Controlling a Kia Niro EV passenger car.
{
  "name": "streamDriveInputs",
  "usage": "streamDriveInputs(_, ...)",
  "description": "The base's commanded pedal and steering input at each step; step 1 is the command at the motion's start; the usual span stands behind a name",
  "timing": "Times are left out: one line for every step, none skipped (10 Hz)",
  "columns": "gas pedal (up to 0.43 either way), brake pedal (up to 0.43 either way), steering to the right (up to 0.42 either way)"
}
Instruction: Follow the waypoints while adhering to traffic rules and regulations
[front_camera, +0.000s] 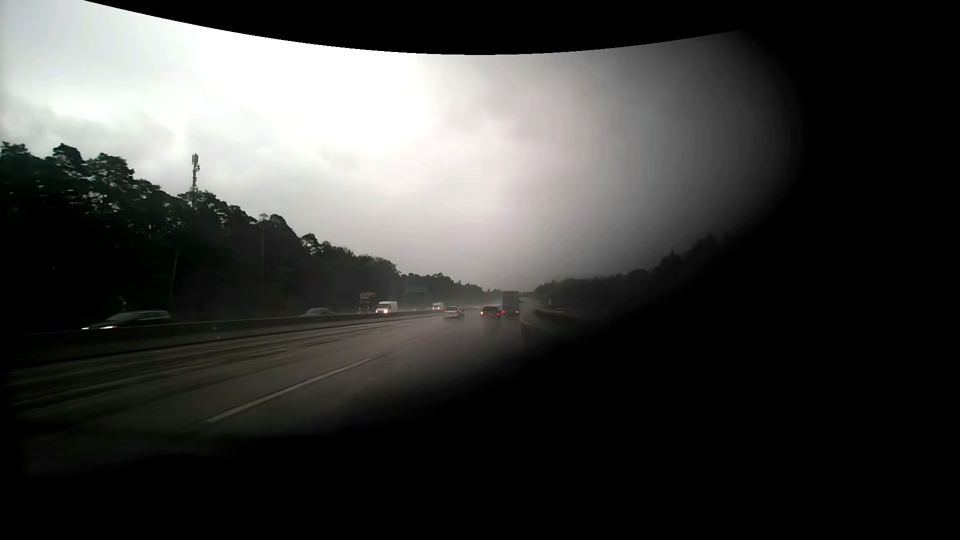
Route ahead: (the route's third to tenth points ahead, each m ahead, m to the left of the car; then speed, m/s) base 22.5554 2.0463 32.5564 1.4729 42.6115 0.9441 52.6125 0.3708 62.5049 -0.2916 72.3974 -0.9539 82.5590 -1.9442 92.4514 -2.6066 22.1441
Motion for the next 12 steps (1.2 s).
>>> streamDriveInputs(0.047,0.000,0.007)
streamDriveInputs(0.047,0.000,0.009)
streamDriveInputs(0.047,0.000,0.009)
streamDriveInputs(0.047,0.000,0.008)
streamDriveInputs(0.000,0.000,0.008)
streamDriveInputs(0.000,0.000,0.007)
streamDriveInputs(0.000,0.000,0.006)
streamDriveInputs(0.000,0.000,0.005)
streamDriveInputs(0.000,0.000,0.005)
streamDriveInputs(0.000,0.000,0.005)
streamDriveInputs(0.000,0.000,0.003)
streamDriveInputs(0.000,0.000,0.003)
